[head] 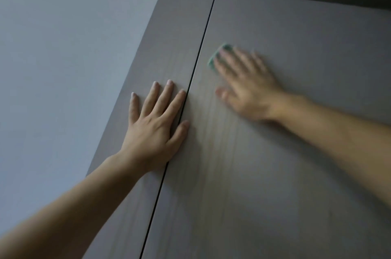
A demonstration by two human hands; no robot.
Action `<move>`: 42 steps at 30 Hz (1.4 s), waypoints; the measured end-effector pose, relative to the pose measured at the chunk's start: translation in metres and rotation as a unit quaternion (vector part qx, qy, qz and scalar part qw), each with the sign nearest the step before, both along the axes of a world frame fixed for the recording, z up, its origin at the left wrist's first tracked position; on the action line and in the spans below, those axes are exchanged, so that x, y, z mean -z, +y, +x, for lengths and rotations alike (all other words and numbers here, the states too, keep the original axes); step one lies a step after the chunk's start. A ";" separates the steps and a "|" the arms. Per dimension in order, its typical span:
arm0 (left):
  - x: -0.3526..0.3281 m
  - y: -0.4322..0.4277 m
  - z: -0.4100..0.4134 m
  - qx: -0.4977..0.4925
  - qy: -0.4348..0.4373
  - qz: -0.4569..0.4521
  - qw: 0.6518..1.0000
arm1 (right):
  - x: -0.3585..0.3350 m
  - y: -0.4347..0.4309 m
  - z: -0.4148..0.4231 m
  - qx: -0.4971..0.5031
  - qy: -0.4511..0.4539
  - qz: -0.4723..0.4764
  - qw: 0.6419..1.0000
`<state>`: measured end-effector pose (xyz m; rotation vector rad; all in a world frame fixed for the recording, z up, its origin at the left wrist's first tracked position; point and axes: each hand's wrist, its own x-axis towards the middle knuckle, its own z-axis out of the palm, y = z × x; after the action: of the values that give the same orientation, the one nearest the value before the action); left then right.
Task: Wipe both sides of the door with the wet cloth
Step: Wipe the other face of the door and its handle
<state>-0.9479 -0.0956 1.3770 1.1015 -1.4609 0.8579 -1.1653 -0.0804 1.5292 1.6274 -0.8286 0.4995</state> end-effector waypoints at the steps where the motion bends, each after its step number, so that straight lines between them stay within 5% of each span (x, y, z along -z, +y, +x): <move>1: 0.000 0.000 0.001 0.000 -0.003 0.001 1.000 | 0.024 -0.003 -0.001 -0.011 0.058 0.000 0.998; 4: 0.002 0.002 0.005 0.007 -0.017 -0.002 1.000 | 0.030 -0.002 -0.004 -0.006 0.124 0.013 0.992; 10: 0.023 0.003 0.022 -0.032 0.033 0.012 0.999 | -0.036 0.004 0.045 0.010 -0.091 0.001 0.996; 16: 0.036 0.003 0.034 -0.008 0.045 0.027 0.999 | 0.030 -0.001 0.074 -0.007 0.099 0.019 0.995; 22: 0.047 -0.001 0.037 -0.021 0.036 0.010 0.999 | -0.054 0.000 0.107 0.008 -0.105 0.010 0.994; 29: 0.076 -0.001 0.037 0.009 0.046 -0.017 0.999 | 0.034 -0.002 0.122 0.011 0.163 0.037 0.986; 34: 0.105 -0.005 0.041 0.001 0.026 -0.027 0.999 | -0.063 0.002 0.137 0.016 -0.077 0.011 0.997; 36: 0.109 -0.007 0.043 -0.004 0.024 -0.031 0.999 | -0.043 -0.001 0.155 0.014 -0.043 0.006 0.999; 40: 0.111 -0.009 0.045 -0.016 0.019 -0.027 0.999 | 0.045 -0.005 0.158 0.003 0.176 0.040 0.984; 42: 0.111 -0.010 0.045 -0.016 0.019 -0.024 0.999 | 0.041 -0.005 0.141 0.015 0.196 0.038 0.980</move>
<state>-0.9031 -0.1052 1.2658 1.1026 -1.3871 0.8860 -1.0242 -0.0857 1.4884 1.7066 -0.5790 0.1168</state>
